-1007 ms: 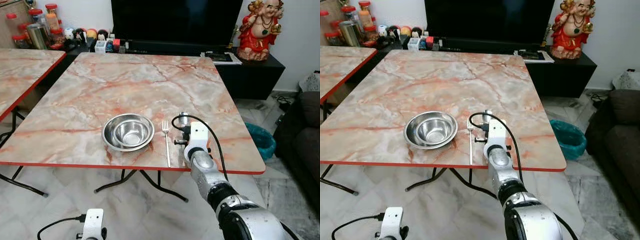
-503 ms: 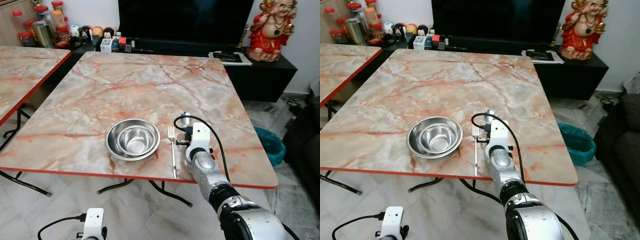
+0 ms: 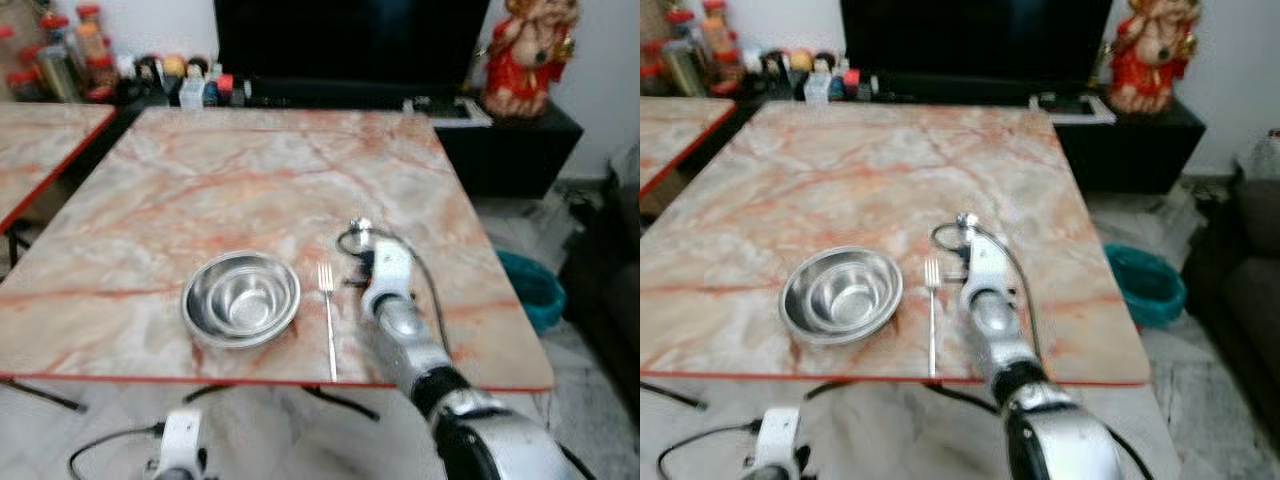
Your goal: Setting the table
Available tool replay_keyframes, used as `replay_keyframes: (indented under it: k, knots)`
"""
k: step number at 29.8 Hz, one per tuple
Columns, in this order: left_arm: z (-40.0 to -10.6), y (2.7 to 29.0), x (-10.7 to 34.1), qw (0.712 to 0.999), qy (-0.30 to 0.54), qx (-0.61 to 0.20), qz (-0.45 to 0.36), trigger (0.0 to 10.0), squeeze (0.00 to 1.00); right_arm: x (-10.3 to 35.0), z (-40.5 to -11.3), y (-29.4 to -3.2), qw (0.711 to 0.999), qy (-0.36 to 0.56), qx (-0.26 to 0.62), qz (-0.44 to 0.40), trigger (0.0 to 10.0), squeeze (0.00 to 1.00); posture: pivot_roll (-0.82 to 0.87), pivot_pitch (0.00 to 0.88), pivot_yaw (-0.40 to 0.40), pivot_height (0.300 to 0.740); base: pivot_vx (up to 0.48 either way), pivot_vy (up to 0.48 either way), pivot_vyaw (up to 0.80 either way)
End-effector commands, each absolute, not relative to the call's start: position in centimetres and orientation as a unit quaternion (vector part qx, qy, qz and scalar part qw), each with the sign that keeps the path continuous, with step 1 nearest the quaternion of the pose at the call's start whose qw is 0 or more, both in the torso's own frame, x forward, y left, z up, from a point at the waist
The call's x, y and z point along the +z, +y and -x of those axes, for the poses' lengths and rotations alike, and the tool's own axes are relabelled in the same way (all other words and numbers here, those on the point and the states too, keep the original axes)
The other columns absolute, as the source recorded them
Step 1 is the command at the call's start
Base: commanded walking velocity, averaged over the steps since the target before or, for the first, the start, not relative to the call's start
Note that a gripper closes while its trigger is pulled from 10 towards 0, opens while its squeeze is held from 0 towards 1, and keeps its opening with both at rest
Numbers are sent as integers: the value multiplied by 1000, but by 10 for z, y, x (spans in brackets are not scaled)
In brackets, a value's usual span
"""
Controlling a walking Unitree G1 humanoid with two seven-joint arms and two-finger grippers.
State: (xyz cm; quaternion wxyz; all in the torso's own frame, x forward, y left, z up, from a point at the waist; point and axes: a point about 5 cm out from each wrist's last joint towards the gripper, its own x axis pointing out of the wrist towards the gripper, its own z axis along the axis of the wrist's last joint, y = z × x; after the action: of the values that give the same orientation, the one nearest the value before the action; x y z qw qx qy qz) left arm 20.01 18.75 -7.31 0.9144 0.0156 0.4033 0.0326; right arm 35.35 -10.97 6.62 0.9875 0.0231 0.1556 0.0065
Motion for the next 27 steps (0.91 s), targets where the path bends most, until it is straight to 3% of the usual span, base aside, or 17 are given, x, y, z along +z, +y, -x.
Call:
replay_keyframes:
  k: [1,18,27]
  knots:
    - [-192,193,-77,908,417,40,-19,10000,0,72,-356,-100,988,149,16,-30,10000,0,65,0,-57,740,0,0,0]
    - [-185,188,-81,904,426,40,-13,10000,0,62,-351,-100,984,178,18,-21,10000,0,60,0,-76,740,0,0,0]
    - [-181,190,-83,902,429,42,-14,10000,0,55,-345,-84,977,209,46,-19,10000,0,64,0,-79,740,0,0,0]
